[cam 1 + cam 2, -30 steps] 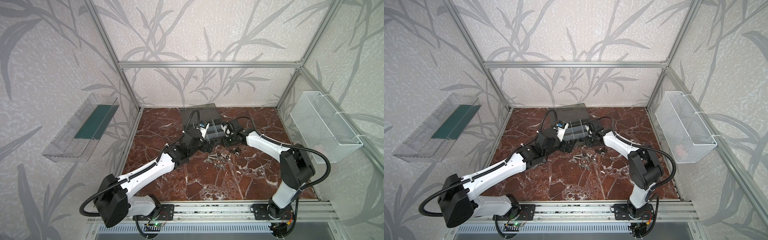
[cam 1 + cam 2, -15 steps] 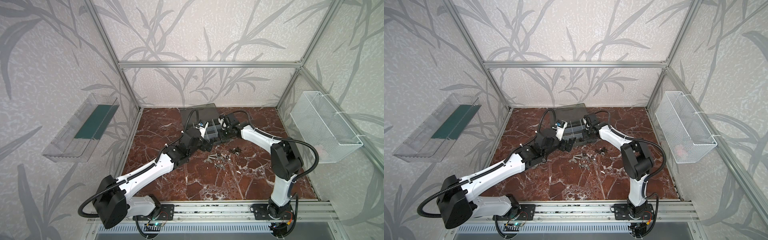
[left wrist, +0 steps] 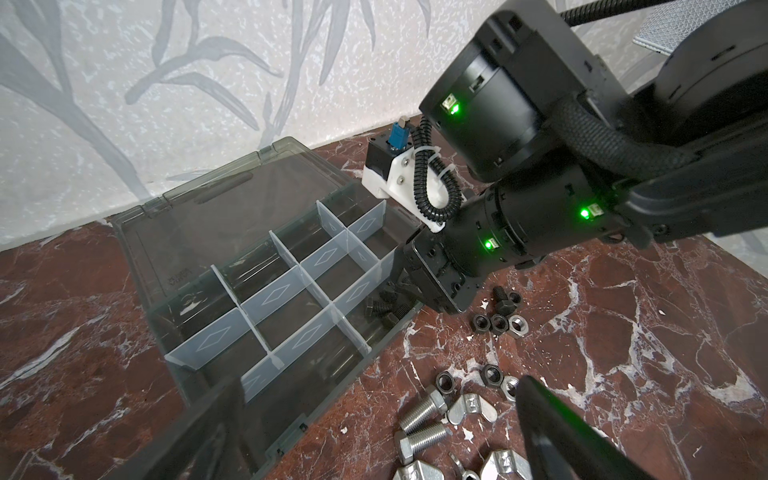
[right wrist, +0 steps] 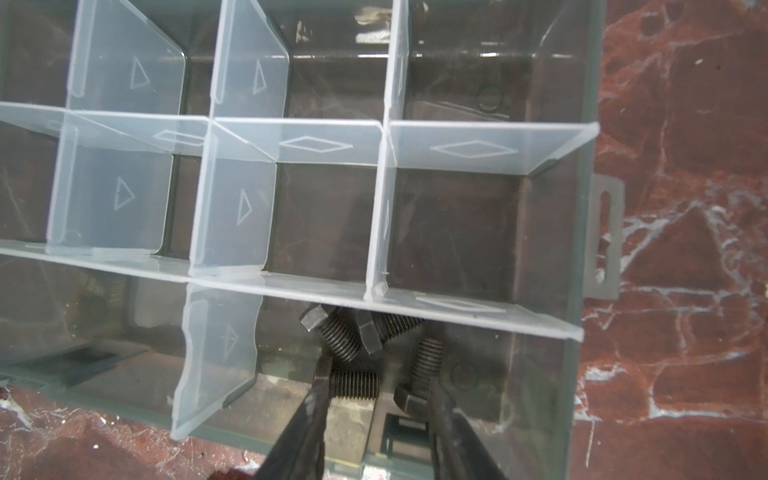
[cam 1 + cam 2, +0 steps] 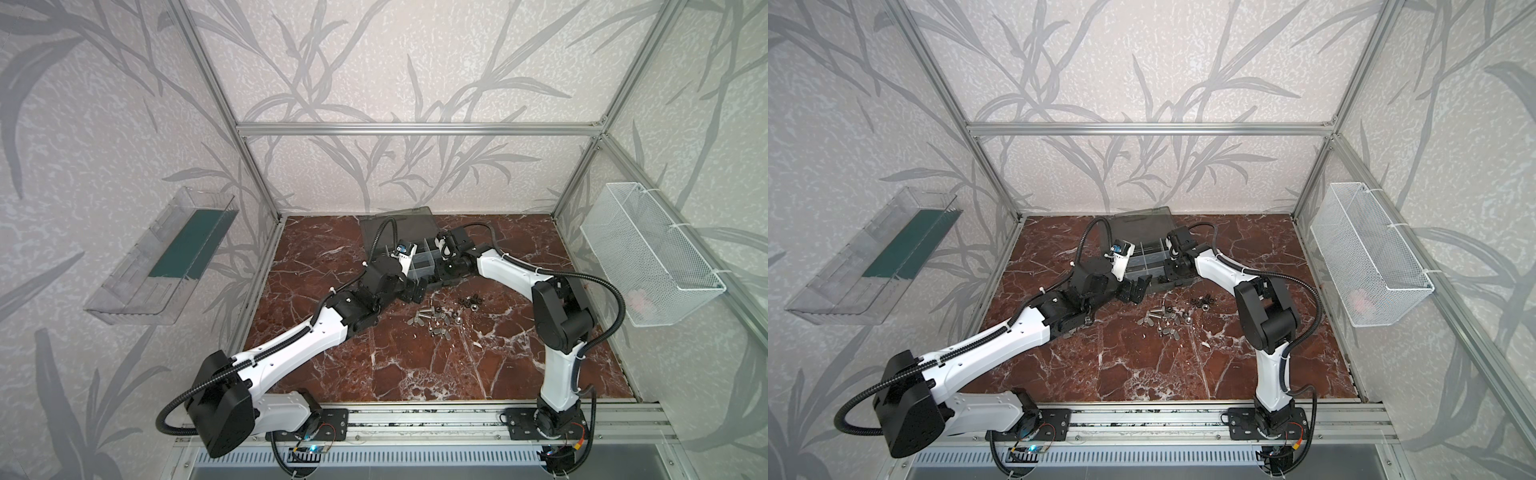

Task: Sort the screws and nuts into containers
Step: 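Open the right gripper to drop the black bolt into the compartment, then grasp a silver wing nut with the left gripper while the right gripper draws back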

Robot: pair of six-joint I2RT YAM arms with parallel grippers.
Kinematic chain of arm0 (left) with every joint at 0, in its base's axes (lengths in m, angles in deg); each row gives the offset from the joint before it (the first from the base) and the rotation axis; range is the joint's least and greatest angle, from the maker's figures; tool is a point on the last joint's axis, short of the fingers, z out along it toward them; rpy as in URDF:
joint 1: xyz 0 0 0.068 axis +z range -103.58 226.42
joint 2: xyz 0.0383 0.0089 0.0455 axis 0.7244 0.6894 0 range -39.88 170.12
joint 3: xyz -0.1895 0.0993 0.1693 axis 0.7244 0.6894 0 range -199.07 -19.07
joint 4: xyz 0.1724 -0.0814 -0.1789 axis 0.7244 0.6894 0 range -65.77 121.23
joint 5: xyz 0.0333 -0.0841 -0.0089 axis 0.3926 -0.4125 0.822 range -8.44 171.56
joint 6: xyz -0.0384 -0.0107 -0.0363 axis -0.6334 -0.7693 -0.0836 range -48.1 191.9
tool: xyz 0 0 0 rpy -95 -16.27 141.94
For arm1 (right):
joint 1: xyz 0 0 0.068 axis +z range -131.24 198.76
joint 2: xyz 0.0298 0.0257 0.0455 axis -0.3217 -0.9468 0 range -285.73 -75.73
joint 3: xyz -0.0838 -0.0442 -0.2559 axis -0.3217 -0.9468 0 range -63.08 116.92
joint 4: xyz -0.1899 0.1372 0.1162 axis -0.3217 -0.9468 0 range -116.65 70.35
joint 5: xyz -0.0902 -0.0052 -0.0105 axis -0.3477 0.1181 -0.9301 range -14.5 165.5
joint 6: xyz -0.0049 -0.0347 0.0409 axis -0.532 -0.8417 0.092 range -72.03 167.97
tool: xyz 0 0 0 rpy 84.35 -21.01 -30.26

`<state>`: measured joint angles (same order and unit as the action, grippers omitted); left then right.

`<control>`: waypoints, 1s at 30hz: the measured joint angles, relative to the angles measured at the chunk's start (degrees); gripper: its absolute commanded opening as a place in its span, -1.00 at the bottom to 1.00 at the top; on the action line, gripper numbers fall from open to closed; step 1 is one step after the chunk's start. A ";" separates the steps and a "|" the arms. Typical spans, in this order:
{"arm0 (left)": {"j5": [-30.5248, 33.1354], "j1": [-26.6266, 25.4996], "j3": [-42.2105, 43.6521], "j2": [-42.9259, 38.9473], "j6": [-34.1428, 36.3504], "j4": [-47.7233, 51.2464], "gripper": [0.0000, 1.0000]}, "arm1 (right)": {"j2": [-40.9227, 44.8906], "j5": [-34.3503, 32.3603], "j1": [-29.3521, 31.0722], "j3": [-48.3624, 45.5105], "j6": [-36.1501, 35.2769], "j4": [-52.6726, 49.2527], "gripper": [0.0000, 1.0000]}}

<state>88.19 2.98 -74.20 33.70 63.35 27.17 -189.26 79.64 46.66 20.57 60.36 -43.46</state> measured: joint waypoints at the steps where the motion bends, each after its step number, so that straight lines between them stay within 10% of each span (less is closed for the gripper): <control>1: 0.00 0.00 0.00 0.00 0.00 0.00 0.98 | -0.11 0.04 -0.04 0.00 0.00 -0.02 -0.16; 22: 0.92 1.07 0.00 0.00 -0.04 0.00 0.98 | 5.09 1.25 -0.15 -1.86 0.02 -0.09 -0.09; 30: 3.23 11.08 -1.84 1.60 -6.95 3.28 0.98 | 12.26 3.63 0.48 -6.56 0.37 1.68 0.05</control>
<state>91.43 14.06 -76.04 35.30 56.40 30.45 -177.00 83.27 47.15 14.02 60.73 -41.78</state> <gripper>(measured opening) 0.993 0.511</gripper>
